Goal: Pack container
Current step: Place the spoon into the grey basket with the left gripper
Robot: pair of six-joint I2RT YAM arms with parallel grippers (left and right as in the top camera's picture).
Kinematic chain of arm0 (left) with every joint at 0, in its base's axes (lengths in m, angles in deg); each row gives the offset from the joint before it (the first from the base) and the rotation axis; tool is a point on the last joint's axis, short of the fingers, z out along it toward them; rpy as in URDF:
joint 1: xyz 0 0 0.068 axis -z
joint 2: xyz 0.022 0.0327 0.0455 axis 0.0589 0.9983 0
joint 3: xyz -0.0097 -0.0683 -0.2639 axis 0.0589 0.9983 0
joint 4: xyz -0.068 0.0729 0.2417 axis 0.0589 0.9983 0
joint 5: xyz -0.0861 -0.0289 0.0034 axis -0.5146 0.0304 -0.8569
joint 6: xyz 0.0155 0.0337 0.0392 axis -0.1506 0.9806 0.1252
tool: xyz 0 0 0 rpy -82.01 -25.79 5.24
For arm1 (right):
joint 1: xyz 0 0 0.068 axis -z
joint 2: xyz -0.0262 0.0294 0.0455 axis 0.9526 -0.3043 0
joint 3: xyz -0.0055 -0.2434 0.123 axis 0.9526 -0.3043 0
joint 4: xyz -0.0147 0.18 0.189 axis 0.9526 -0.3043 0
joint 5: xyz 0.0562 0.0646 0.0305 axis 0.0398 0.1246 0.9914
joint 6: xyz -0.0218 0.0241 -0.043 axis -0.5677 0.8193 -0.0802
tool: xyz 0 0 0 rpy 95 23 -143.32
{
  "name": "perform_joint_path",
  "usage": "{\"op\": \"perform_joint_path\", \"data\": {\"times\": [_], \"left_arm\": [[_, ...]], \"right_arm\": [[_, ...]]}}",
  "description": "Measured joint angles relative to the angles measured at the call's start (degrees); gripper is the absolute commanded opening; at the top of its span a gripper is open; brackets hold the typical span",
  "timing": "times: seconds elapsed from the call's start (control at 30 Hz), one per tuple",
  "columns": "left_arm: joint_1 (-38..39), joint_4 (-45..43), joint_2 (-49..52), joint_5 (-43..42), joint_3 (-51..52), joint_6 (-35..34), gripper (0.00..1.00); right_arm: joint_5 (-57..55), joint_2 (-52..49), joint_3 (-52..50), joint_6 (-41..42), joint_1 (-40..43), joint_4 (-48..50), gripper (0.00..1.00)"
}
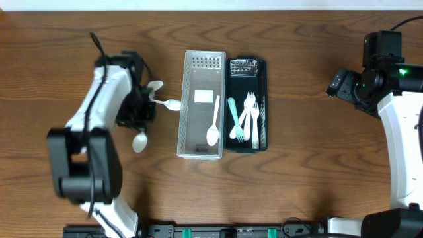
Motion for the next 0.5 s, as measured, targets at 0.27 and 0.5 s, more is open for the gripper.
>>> {"op": "perform_joint_path", "data": {"times": [0.27,0.5], "left_arm": [[3.1,-7.5,-16.8,-9.7,-6.5,-4.8,0.06],[13.5,-21.1,-16.3,-12.0,-5.8,-10.4,0.07]], "right_arm": [[0.0,0.0,0.0,0.0,0.0,1.0,0.99],[0.0,0.0,0.0,0.0,0.0,1.3,0.99]]}}
